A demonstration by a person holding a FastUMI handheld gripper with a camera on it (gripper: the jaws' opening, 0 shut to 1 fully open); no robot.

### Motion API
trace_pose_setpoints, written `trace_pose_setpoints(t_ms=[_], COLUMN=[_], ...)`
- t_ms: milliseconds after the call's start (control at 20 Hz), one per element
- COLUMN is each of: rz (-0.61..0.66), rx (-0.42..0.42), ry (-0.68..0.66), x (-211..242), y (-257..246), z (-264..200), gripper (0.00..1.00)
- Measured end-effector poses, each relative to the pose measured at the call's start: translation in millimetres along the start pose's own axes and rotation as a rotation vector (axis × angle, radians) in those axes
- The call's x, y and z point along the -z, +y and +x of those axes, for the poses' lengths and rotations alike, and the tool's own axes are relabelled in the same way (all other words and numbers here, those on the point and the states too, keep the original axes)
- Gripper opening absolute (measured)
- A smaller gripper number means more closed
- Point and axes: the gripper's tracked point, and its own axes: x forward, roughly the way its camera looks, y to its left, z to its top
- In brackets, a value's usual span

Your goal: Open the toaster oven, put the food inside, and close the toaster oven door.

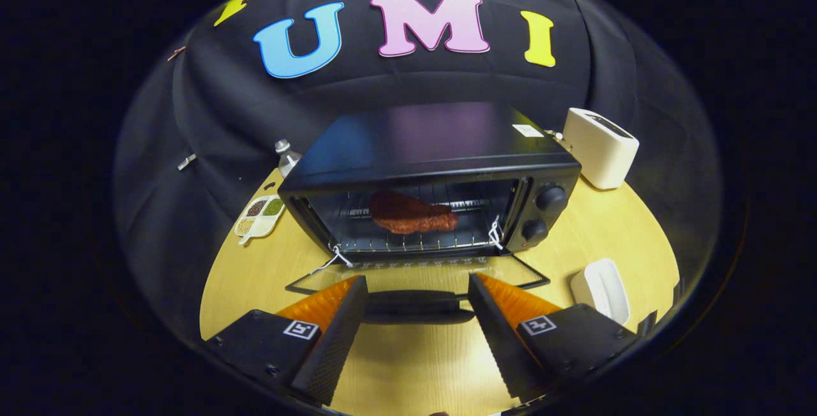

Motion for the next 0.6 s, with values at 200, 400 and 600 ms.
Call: trace_pose_setpoints(t_ms=[200, 400, 600], rz=[-0.017, -0.008, 0.005], rx=[-0.005, -0.095, -0.033], ry=[0.001, 0.172, 0.411], x=[-9.5, 64.3, 138.7], y=[-12.1, -3.9, -12.1], z=[7.8, -38.6, -2.3], gripper=[0.99, 0.98, 0.99])
